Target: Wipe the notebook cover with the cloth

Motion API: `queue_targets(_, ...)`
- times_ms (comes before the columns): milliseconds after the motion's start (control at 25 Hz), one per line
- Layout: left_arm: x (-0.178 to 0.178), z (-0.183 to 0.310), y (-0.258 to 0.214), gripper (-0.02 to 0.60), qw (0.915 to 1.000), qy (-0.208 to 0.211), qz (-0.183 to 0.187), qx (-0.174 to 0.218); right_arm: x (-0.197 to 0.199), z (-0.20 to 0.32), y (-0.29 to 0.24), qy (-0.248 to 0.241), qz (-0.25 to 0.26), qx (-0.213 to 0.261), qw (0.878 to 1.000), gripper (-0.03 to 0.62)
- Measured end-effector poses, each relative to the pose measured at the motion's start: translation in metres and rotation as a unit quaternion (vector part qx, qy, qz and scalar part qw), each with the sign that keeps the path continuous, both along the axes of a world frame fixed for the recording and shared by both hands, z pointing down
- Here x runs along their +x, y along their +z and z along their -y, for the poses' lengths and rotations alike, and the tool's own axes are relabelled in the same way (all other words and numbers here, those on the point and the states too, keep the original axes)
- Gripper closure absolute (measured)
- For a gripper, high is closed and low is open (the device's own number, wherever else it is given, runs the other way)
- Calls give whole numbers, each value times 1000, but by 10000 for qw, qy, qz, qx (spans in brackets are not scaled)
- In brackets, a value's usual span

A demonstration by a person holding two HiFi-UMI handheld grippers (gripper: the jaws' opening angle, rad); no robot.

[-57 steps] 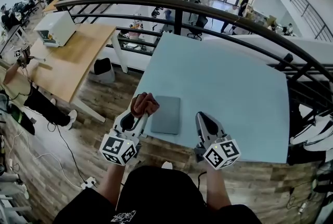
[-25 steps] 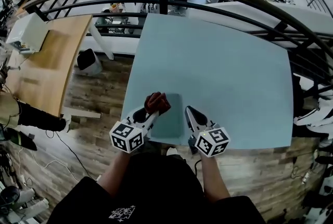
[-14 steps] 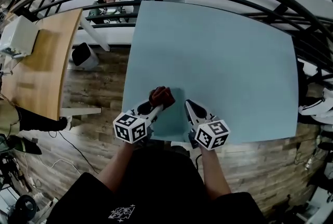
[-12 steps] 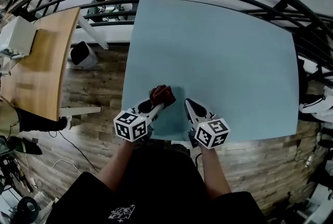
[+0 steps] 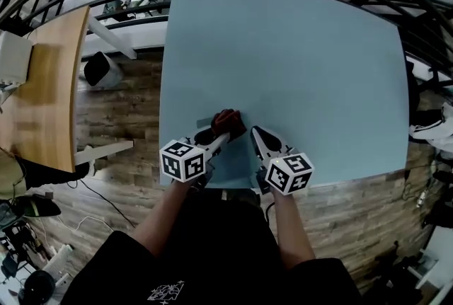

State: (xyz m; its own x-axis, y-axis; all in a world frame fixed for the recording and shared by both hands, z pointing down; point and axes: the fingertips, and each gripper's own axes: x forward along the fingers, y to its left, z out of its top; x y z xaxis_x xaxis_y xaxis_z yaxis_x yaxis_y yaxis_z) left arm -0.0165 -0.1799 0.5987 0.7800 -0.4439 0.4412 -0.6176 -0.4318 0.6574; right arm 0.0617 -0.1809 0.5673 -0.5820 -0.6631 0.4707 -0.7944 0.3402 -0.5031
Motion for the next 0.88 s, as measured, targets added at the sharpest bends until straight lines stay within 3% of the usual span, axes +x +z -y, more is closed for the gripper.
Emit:
queue_targets(640, 40, 18, 36, 456, 9968, 330, -220, -693, 24, 6, 25, 432, 5, -257, 9987, 589)
queue_targets(880, 32, 17, 53, 456, 9917, 84, -333, -1235, 23, 2, 34, 422, -32, -336, 9985, 589)
